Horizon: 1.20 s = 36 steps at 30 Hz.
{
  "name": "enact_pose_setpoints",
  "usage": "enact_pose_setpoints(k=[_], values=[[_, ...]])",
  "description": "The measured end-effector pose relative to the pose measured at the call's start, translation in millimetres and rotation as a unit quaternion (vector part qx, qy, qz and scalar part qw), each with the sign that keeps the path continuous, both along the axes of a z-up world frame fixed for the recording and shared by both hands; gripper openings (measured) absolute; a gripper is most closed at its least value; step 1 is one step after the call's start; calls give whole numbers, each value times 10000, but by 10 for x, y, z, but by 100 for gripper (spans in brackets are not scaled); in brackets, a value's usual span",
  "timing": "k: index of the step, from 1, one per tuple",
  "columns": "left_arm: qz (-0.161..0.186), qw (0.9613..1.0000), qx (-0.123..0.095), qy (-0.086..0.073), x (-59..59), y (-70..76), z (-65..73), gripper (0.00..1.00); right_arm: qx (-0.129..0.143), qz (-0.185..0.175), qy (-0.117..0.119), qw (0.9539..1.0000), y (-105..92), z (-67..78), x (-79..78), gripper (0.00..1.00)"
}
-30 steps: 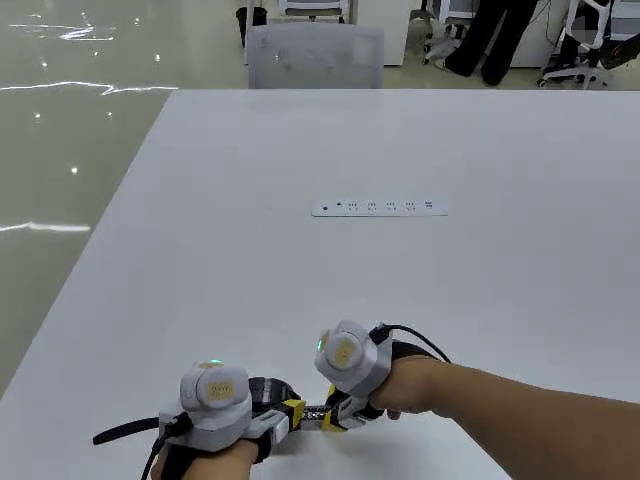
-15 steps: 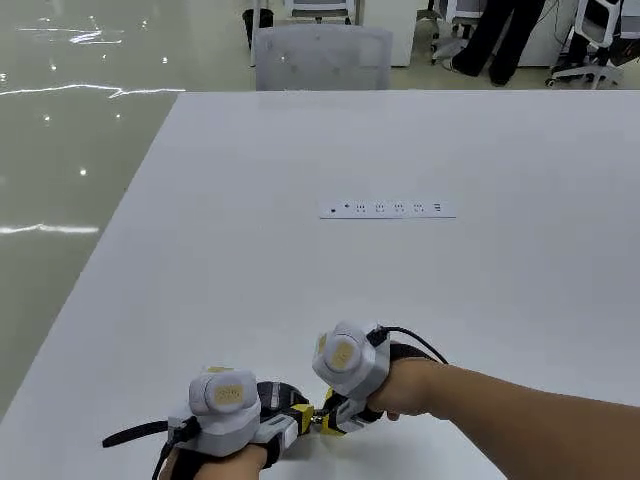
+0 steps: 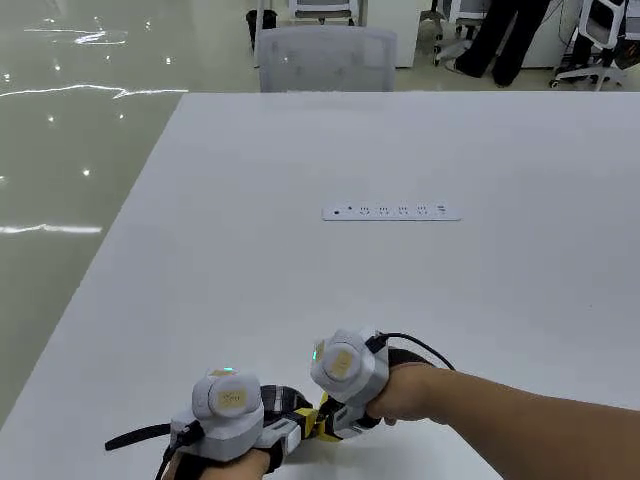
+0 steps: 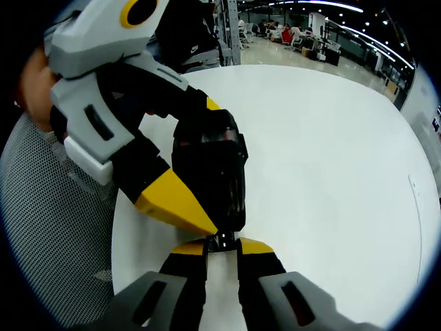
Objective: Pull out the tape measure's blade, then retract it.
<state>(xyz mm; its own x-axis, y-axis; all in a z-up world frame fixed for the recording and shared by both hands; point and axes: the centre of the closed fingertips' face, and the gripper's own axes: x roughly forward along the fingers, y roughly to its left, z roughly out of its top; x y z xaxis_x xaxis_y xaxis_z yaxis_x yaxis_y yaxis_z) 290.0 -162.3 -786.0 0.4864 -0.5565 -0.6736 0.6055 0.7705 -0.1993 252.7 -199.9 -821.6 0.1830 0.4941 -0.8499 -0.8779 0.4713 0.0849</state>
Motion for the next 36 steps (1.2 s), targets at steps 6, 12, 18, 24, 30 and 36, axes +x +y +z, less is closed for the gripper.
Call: enact_pose_setpoints(k=[6,12,18,24,30,36], values=[[-3,10000,14,21,11,-12,3,56,11,-10,-14,10000,14,-2,19,14],[-16,10000,14,29,4,-9,4,57,-26,79,58,9999,66,-1,29,14],[-16,10000,3,23,6,-7,3,57,-47,71,65,9999,62,-16,31,14],[-5,10000,-25,17,7,-6,-1,57,-49,31,56,10000,63,-24,29,15],[-52,10000,-2,48,-1,-7,-9,59,-19,-34,12,10000,76,-30,9,15],[-394,9991,-83,106,32,-9,27,62,-150,-54,-277,9995,76,-39,17,15]])
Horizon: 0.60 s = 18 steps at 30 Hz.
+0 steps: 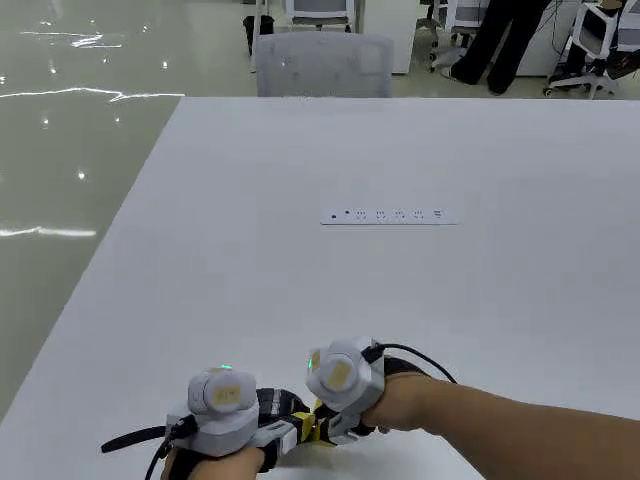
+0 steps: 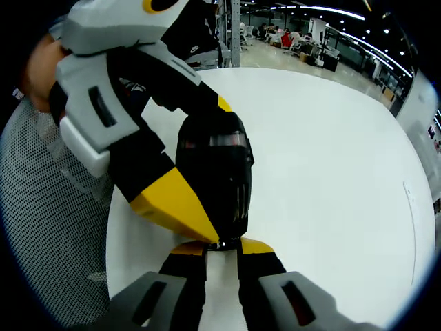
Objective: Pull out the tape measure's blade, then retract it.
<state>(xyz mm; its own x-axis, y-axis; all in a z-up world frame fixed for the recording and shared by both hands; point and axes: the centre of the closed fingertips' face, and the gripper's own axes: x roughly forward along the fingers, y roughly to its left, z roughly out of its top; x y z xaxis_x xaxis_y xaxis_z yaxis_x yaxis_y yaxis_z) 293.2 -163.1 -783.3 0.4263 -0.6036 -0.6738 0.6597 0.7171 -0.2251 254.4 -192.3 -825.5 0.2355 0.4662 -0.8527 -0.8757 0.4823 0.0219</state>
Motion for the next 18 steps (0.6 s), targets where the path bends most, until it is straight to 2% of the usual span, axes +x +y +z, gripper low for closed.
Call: enact_pose_setpoints(k=[1,2,4,5,6,7,8,9,10,11,12,13,14,15,16,17,18], values=[[32,9995,-247,207,-22,-39,28,62,-1,-53,-30,10000,-7,2,12,16],[25,9987,-399,304,2,-36,51,62,-29,-134,-150,9998,-32,12,38,18],[-146,9974,-596,384,19,-45,95,65,-23,-191,-200,9996,-48,17,34,25],[-244,9967,-680,371,27,-48,125,66,-8,-201,-224,9995,-52,20,28,29],[-360,9954,-822,324,38,-64,170,67,-9,-224,-316,9992,-62,30,40,33],[-496,9927,-1030,379,24,-77,226,69,-84,-368,-338,9987,-111,29,46,36],[-559,9919,-1055,434,26,-57,228,71,-61,-358,-315,9988,-121,36,26,36],[-569,9925,-1000,420,61,2,226,75,-15,-396,-338,9986,-147,70,9,34],[-594,9926,-989,385,77,31,239,79,22,-427,-319,9986,-160,88,-6,33],[-685,9928,-959,217,109,56,262,82,74,-509,-218,9984,-179,103,-41,32],[-840,9925,-885,-51,152,89,279,87,170,-648,-134,9977,-213,129,-76,32],[-915,9918,-884,-79,150,101,277,90,200,-684,-181,9973,-251,148,-73,33],[-958,9914,-893,68,119,126,264,91,280,-772,-204,9964,-297,181,-80,32],[-987,9912,-881,69,120,143,263,92,338,-873,-218,9954,-326,206,-82,33],[-1055,9907,-859,-79,139,153,285,94,402,-948,-297,9942,-354,246,-78,35],[-1127,9895,-852,-311,176,156,329,99,467,-1028,-359,9930,-397,297,-86,37],[-1205,9887,-837,-296,148,168,347,100,498,-1109,-384,9918,-433,324,-94,39]])
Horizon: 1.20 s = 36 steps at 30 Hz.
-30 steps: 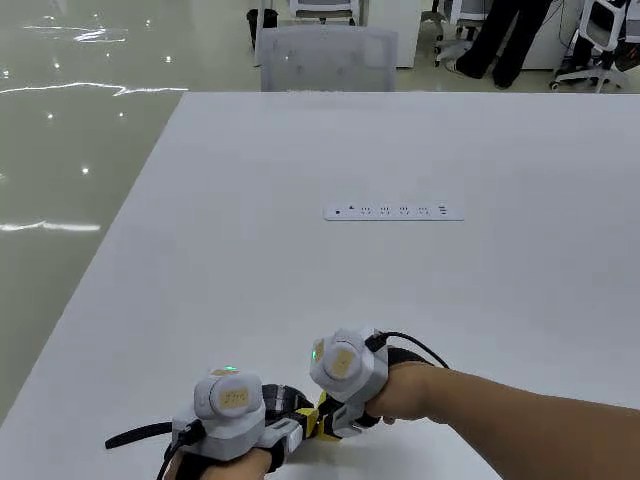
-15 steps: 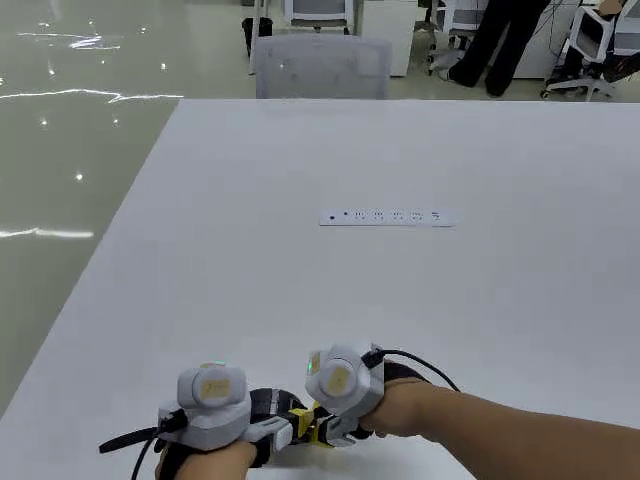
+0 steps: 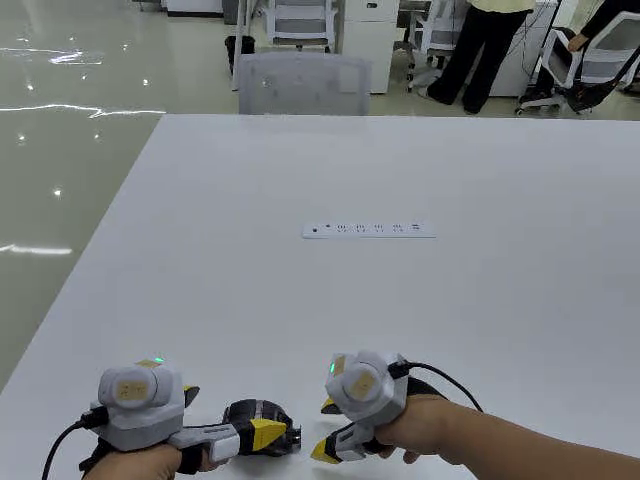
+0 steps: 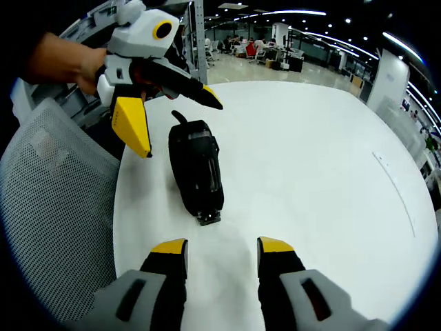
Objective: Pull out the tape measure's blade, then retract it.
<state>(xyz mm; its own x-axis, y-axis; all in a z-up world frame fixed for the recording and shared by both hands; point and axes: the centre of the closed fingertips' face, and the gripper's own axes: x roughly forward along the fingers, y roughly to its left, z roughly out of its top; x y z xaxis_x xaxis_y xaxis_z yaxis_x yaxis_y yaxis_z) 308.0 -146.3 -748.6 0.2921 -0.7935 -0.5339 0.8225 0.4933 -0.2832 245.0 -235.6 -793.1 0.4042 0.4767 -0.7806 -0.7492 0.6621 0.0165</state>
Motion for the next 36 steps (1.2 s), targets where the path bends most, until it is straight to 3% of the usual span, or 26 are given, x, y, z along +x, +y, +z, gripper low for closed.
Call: enact_pose_setpoints(k=[2,4,6,8,10,12,14,15,16,20,23,25,29,32,36], values=[[-185,9995,-1,-267,0,19,64,100,103,-320,-80,9994,-102,59,-5,49],[-332,9986,132,-397,-13,73,55,100,272,-538,-181,9980,-188,121,-11,53],[-359,9983,12,-452,-31,98,93,100,212,-536,-240,9981,-266,159,-55,57],[-392,9980,25,-493,-52,161,88,100,202,-603,-345,9974,-360,204,-98,65],[-430,9977,-8,-522,-82,206,109,100,239,-704,-682,9949,-456,300,-95,72],[-406,9979,-85,-500,-91,251,142,100,302,-709,-1080,9912,-538,419,-122,87],[-402,9979,-100,-496,-91,294,165,100,263,-810,-1020,9911,-677,446,-253,93],[-435,9975,-87,-548,-100,318,185,100,288,-860,-1011,9907,-743,461,-303,93],[-519,9957,-116,-759,-99,344,243,100,415,-1031,-1069,9880,-835,498,-356,93],[-511,9959,-101,-734,-111,487,242,100,373,-1330,-1116,9841,-1154,550,-581,94],[-471,9949,-4,-887,-91,585,269,100,360,-1522,-1196,9804,-1361,604,-734,94],[-548,9917,212,-1144,-58,663,274,100,403,-1665,-1202,9779,-1489,637,-854,93],[-491,9937,110,-1000,-87,717,318,100,304,-1793,-1263,9752,-1687,675,-1102,93],[-482,9935,44,-1030,-125,732,365,100,193,-1833,-1288,9744,-1791,705,-1272,93],[-637,9903,11,-1232,-205,715,465,100,90,-1970,-1262,9722,-1921,692,-1443,94]])
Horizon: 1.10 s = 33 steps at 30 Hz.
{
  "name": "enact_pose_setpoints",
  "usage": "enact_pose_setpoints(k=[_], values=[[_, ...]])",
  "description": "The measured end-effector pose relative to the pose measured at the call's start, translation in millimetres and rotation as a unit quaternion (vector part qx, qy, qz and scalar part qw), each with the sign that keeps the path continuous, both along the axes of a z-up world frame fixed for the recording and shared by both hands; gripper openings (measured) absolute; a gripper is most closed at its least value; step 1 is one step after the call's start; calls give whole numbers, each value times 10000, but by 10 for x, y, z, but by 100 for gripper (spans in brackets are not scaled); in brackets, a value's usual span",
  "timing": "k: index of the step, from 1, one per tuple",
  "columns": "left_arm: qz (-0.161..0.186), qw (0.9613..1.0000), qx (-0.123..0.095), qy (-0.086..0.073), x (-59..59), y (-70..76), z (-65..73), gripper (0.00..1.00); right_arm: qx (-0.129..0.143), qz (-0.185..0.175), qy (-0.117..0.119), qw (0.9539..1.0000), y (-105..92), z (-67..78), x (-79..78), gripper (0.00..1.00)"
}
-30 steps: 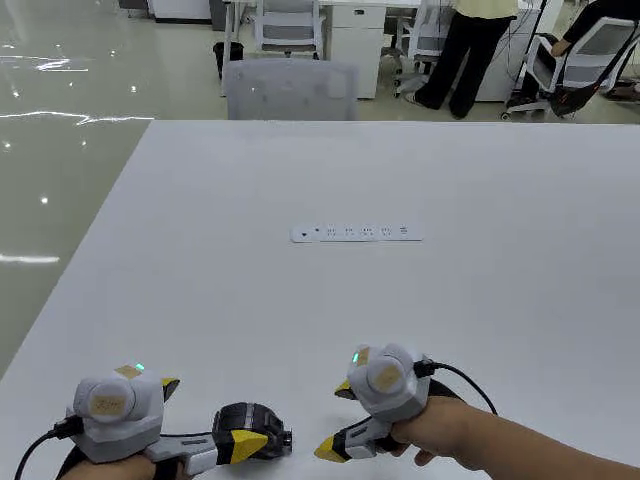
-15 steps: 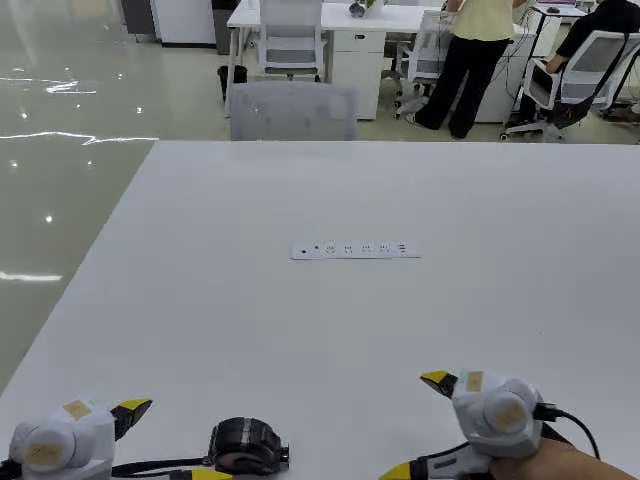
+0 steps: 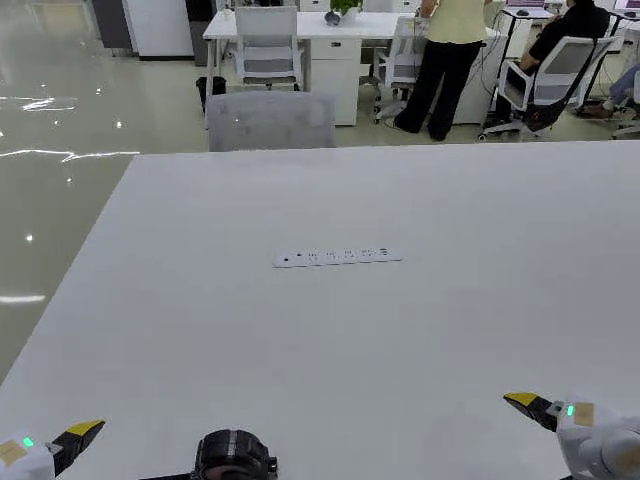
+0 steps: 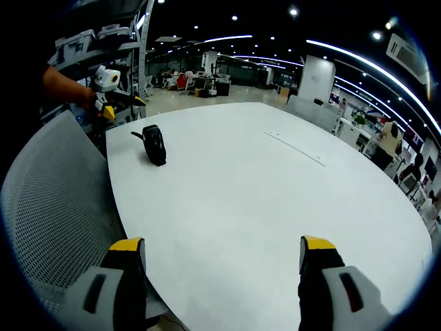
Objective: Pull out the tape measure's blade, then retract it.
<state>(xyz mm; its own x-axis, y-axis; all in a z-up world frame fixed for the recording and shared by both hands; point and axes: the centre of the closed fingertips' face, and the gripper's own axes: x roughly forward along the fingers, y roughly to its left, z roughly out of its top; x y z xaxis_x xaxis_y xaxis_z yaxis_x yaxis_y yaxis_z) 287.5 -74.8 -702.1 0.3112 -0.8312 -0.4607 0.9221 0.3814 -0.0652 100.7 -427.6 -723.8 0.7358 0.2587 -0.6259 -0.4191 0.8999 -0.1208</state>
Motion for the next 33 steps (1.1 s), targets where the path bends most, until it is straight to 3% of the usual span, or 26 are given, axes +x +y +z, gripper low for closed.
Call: enact_pose_setpoints(k=[3,7,9,14,20,33], values=[[-178,9998,-25,0,-105,-23,64,100,30,-128,-10,9999,-61,37,-68,94],[-152,9999,26,59,-110,30,34,100,151,-230,5,9996,-57,32,-112,94],[-30,9998,4,207,-102,63,15,100,151,-219,44,9996,-54,-16,-133,94],[-59,9999,69,131,-141,76,-5,100,122,-185,108,9997,-91,-37,-121,94],[22,9998,-20,207,-140,41,5,100,97,-207,128,9997,-103,-55,-101,94],[-24,9998,-34,196,-104,-23,32,100,169,-174,204,9995,-71,-129,-168,95]])
